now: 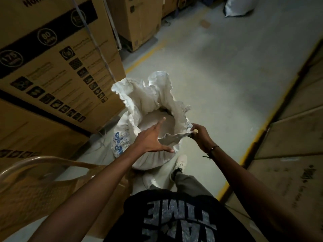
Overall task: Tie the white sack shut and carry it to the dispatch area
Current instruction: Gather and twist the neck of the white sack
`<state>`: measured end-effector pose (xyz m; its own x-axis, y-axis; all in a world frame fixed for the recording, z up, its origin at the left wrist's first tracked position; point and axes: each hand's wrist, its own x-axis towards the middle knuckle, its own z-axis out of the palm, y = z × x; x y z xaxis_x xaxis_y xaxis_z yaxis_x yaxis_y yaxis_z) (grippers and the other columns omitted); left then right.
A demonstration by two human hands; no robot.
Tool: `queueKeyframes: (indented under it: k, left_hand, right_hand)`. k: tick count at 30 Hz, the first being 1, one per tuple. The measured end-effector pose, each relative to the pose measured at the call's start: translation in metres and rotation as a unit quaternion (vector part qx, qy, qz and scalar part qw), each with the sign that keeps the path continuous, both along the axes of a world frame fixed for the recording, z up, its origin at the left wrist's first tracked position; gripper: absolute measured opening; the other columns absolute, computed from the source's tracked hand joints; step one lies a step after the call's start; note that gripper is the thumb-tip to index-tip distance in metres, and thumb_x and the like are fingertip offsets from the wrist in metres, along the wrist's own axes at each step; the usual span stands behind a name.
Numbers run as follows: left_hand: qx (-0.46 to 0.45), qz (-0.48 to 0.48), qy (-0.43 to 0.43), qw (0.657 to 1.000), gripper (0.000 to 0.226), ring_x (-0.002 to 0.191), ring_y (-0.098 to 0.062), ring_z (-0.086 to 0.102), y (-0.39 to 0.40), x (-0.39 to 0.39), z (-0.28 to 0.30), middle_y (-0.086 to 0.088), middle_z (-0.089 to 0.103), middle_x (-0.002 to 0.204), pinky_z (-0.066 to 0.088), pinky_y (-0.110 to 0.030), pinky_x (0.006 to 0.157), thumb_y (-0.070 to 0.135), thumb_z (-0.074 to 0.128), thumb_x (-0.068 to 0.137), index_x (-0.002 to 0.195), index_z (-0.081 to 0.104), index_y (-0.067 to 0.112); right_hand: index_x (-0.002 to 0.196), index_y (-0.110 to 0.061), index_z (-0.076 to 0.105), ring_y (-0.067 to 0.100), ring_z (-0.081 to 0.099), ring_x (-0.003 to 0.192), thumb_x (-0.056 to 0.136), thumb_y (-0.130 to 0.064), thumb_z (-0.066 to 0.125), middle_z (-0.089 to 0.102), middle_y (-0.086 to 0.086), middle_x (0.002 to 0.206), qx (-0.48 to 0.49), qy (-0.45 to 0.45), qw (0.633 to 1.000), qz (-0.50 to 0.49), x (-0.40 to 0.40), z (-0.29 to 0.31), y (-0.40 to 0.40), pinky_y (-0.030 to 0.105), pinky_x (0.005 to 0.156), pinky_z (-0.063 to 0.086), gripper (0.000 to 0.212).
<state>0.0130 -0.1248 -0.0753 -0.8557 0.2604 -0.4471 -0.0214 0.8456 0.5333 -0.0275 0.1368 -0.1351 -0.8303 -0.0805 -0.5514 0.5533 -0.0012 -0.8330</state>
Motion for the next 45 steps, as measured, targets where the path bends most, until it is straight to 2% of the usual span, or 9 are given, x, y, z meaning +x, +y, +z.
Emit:
queueKeyframes:
  k: [6,12,16,24,29,33,38,41,45]
  left_hand:
    - [-0.019,-0.055,0.036,0.998,0.097,0.131,-0.029,0.060,0.019,-0.036,-0.002,-0.002,0.062,0.147,0.054,-0.044,0.097,0.076,0.074,0.076,0.156,0.034,0.040]
    - [0.015,-0.017,0.113,0.993,0.027,0.107,-0.028,0.071,0.022,-0.076,-0.006,-0.006,0.077,0.112,0.049,-0.035,0.073,0.025,0.074,0.095,0.121,0.073,0.017]
    - [0.035,0.014,0.124,0.992,0.025,0.097,-0.020,0.066,0.025,-0.093,-0.007,0.002,0.074,0.104,0.050,-0.036,0.071,0.018,0.073,0.095,0.120,0.070,0.020]
    - [-0.004,0.075,0.079,0.994,0.071,0.087,-0.026,0.063,0.017,-0.124,-0.025,-0.011,0.067,0.093,0.053,-0.040,0.074,0.014,0.081,0.089,0.149,0.046,0.029]
    - [0.005,0.128,0.068,0.989,0.035,0.098,-0.032,0.071,0.028,-0.138,-0.036,-0.022,0.076,0.105,0.058,-0.047,0.084,0.010,0.085,0.086,0.117,0.075,0.000]
    - [0.015,0.130,0.073,0.989,0.007,0.084,-0.032,0.070,0.037,-0.150,-0.034,-0.021,0.075,0.088,0.053,-0.039,0.070,-0.002,0.076,0.082,0.087,0.079,-0.006]
    - [0.011,0.119,0.069,0.990,0.013,0.095,-0.019,0.052,0.042,-0.160,-0.035,-0.012,0.041,0.120,0.048,-0.015,0.069,-0.005,0.081,0.084,0.096,0.076,-0.004]
    - [0.036,0.092,0.051,0.994,0.017,0.107,-0.023,0.053,0.041,-0.167,-0.041,-0.011,0.038,0.127,0.048,-0.003,0.066,-0.007,0.084,0.080,0.094,0.074,-0.007]
    - [0.005,0.031,0.081,0.996,0.033,0.102,-0.024,0.059,0.042,-0.170,-0.043,-0.017,0.043,0.135,0.058,-0.031,0.085,-0.004,0.080,0.085,0.117,0.074,0.001]
  right_hand:
    - [0.115,-0.001,0.075,0.021,0.076,0.105,0.085,0.000,0.084,0.077,0.025,0.120,-0.029,0.064,0.995,0.064,-0.005,-0.001,0.009,0.037,0.101,0.061,0.031]
    - [0.101,-0.010,0.077,0.012,0.065,0.084,0.092,-0.021,0.086,0.075,0.001,0.095,0.101,0.155,0.982,0.042,-0.029,-0.012,0.010,0.030,0.079,0.053,0.016]
    - [0.114,-0.023,0.081,-0.004,0.070,0.108,0.100,-0.023,0.077,0.079,-0.004,0.120,0.095,0.170,0.979,0.062,-0.054,-0.012,0.005,0.022,0.101,0.053,0.014]
    - [0.088,-0.023,0.081,0.012,0.065,0.098,0.102,-0.032,0.074,0.073,-0.002,0.101,0.072,0.118,0.985,0.103,-0.088,-0.026,0.014,0.037,0.093,0.049,0.018]
    - [0.118,-0.016,0.081,0.000,0.059,0.137,0.106,-0.034,0.066,0.070,-0.011,0.143,0.029,0.102,0.983,0.153,-0.099,-0.026,0.020,0.022,0.109,0.052,0.026]
    - [0.093,-0.012,0.048,-0.010,0.053,0.074,0.110,-0.020,0.061,0.056,-0.010,0.088,0.040,0.122,0.982,0.141,-0.107,-0.025,0.017,0.012,0.069,0.043,0.023]
    - [0.094,-0.022,0.038,0.002,0.037,0.068,0.106,-0.034,0.067,0.038,-0.005,0.082,0.028,0.098,0.987,0.121,-0.121,-0.036,0.015,0.026,0.063,0.032,0.033]
    - [0.102,-0.019,0.057,0.014,0.051,0.087,0.108,-0.040,0.061,0.055,0.003,0.097,-0.003,0.110,0.985,0.133,-0.124,-0.034,0.014,0.030,0.077,0.043,0.022]
    - [0.117,-0.015,0.076,-0.011,0.063,0.114,0.103,-0.048,0.059,0.071,-0.008,0.124,0.018,0.124,0.978,0.166,-0.129,-0.033,0.018,0.014,0.102,0.045,0.040]
